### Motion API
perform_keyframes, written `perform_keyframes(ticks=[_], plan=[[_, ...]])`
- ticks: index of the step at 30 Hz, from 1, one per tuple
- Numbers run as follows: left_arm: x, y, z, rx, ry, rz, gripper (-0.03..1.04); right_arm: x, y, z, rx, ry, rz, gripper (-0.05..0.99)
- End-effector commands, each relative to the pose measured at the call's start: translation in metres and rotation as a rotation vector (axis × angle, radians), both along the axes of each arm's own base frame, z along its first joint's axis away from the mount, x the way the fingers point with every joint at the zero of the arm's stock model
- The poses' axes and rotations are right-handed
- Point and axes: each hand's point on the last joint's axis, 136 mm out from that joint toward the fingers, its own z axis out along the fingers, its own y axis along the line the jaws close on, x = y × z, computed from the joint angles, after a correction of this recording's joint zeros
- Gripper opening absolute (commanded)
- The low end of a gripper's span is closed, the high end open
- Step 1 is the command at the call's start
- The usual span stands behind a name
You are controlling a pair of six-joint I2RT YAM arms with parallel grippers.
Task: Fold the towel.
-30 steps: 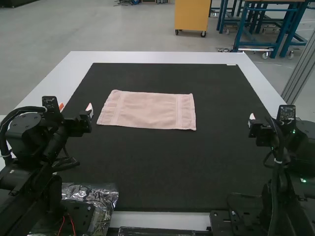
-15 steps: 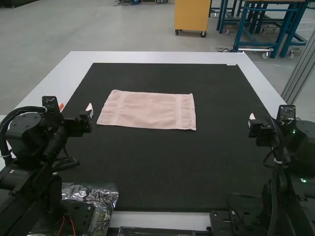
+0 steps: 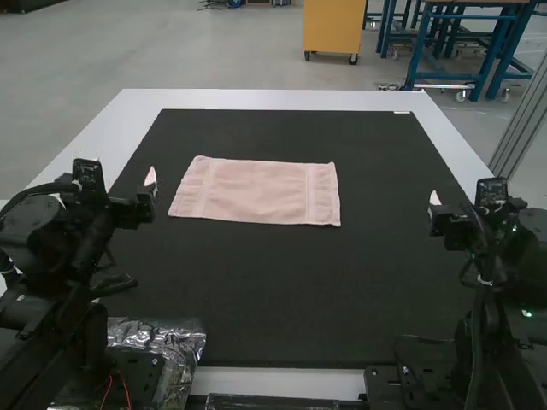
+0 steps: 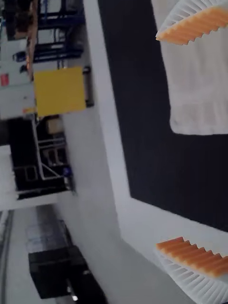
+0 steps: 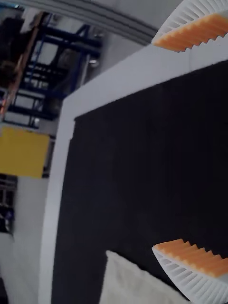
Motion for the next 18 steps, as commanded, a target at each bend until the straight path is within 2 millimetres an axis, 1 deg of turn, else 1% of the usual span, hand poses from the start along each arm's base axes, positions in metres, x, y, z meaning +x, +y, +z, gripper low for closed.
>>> perform_keyframes(ticks=[1, 2, 3, 4, 6, 7, 8, 10, 12, 15, 16, 18], plan=[[-0.004, 0.014, 0.016, 0.068, -0.07, 0.091, 0.93, -0.001, -0.012, 0.008, -0.153, -0.032, -0.072, 0.91], [-0.007, 0.02, 0.023, 0.071, -0.095, 0.134, 0.9, -0.001, -0.013, 0.012, -0.195, -0.046, -0.08, 0.91], [-0.008, 0.023, 0.026, 0.085, -0.106, 0.154, 0.9, -0.002, -0.013, 0.024, -0.197, -0.097, -0.084, 0.91], [-0.009, 0.025, 0.027, 0.102, -0.109, 0.171, 0.9, -0.003, -0.012, 0.032, -0.172, -0.13, -0.082, 0.91], [-0.009, 0.026, 0.029, 0.127, -0.114, 0.184, 0.91, -0.01, -0.01, 0.066, -0.156, -0.272, -0.081, 0.91], [-0.009, 0.026, 0.029, 0.139, -0.114, 0.187, 0.91, -0.011, -0.01, 0.069, -0.16, -0.285, -0.083, 0.91], [-0.01, 0.026, 0.032, 0.139, -0.126, 0.189, 0.92, -0.015, -0.01, 0.081, -0.164, -0.334, -0.09, 0.91], [-0.016, 0.03, 0.047, 0.129, -0.183, 0.214, 0.92, -0.021, -0.013, 0.099, -0.159, -0.386, -0.111, 0.91], [-0.027, 0.035, 0.073, 0.128, -0.241, 0.244, 0.92, -0.031, -0.014, 0.128, -0.108, -0.43, -0.115, 0.91], [-0.039, 0.034, 0.113, 0.117, -0.285, 0.237, 0.92, -0.042, -0.013, 0.172, -0.029, -0.469, -0.1, 0.91], [-0.041, 0.033, 0.126, 0.115, -0.293, 0.234, 0.92, -0.041, -0.013, 0.186, 0.005, -0.471, -0.097, 0.91], [-0.039, 0.033, 0.151, 0.108, -0.297, 0.234, 0.92, -0.03, -0.017, 0.207, 0.072, -0.448, -0.091, 0.91]])
